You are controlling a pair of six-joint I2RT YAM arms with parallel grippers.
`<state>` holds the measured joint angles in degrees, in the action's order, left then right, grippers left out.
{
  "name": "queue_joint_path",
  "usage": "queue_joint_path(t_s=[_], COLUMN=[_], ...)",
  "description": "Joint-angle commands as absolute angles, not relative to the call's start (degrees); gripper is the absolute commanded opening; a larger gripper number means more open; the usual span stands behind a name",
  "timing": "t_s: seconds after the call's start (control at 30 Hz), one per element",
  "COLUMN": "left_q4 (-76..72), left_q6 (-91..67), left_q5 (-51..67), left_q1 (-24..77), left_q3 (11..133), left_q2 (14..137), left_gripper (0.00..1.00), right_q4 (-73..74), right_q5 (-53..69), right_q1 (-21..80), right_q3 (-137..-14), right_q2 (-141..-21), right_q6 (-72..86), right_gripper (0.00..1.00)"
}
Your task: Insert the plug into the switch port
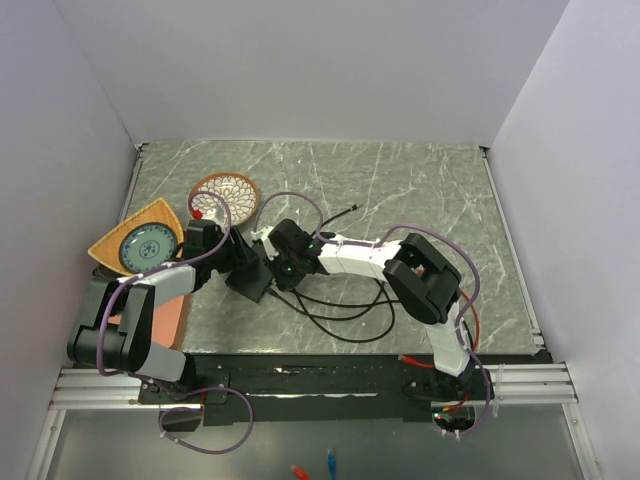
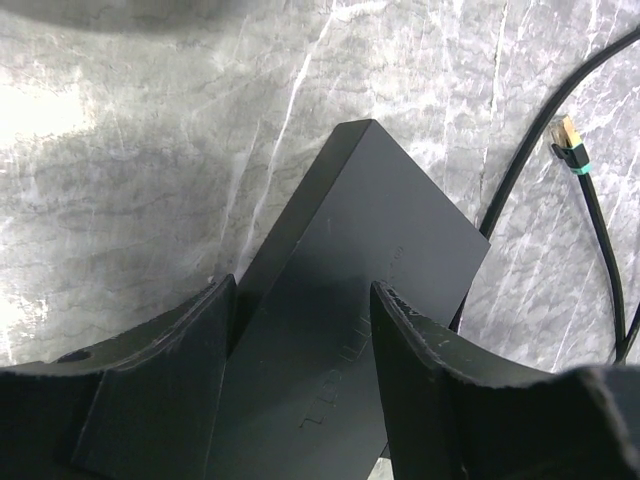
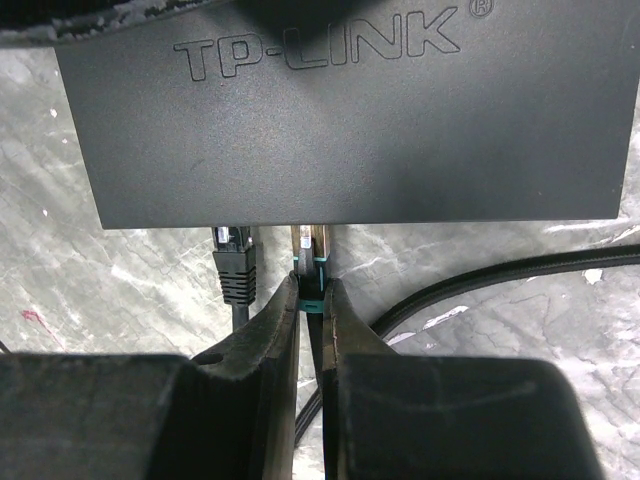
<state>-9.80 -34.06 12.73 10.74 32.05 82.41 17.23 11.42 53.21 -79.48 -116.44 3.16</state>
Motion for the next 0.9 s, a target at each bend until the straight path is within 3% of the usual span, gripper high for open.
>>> queue_joint_path(t_s=[0.0,0.47,0.87], left_q4=[-11.2,-10.5,-9.6], left_q6=[-35.2,-36.9,-37.9], left_q5=[19.6,23.5,25.7], left_q1=[11.6,11.6,11.8], left_q3=[31.2,31.7,30.1], left_q2=[82.8,86.5,85.9], left_gripper=[0.58,0.53,0.41], right_q4=[8.7,4.5,3.2], right_q5=[10.4,8.3,8.4], right_q1=[53.0,52.8,52.6], right_q3=[-84.7,-85.4,-90.0], right_q2=[-117.4,-116.6,-117.9], right_q6=[4.0,4.6,5.0], right_gripper=[0.00,0.00,0.00])
